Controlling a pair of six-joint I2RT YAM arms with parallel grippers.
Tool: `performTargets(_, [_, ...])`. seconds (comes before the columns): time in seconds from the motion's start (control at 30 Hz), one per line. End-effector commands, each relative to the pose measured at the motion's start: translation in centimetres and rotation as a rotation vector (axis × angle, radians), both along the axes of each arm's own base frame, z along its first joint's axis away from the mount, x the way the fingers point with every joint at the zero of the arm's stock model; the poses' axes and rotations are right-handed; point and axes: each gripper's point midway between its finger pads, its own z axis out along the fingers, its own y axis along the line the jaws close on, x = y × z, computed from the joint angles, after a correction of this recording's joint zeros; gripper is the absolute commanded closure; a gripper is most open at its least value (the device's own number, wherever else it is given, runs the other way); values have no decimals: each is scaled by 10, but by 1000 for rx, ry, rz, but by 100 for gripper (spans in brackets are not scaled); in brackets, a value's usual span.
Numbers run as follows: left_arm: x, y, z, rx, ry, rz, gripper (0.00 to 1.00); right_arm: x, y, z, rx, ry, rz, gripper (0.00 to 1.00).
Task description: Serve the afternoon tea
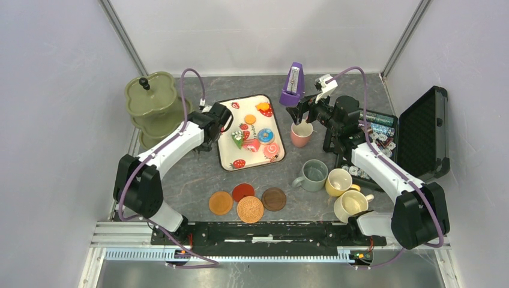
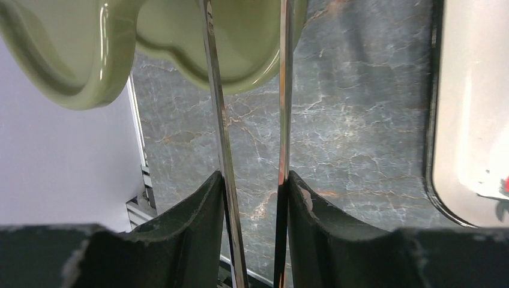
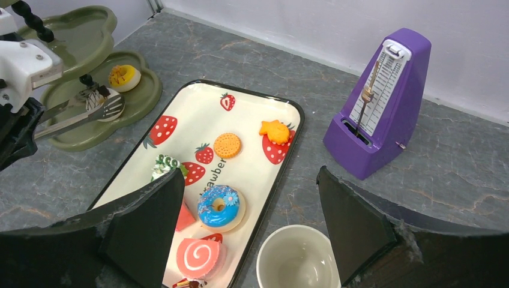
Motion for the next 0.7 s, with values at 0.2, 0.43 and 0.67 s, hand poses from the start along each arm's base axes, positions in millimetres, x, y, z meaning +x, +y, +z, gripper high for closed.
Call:
performTargets(0.2, [3,24,-8,-4,-25,52,55,-2,-3,19,18,-65,0,11])
performTargets(0.43, [2,18,-4,-46,-30,40,40,-1,-2,18,17,-62,3,11])
performTargets(0.67, [-5,12,14,-120,-65,39,41,-1,-1,18,18,-61,4,11])
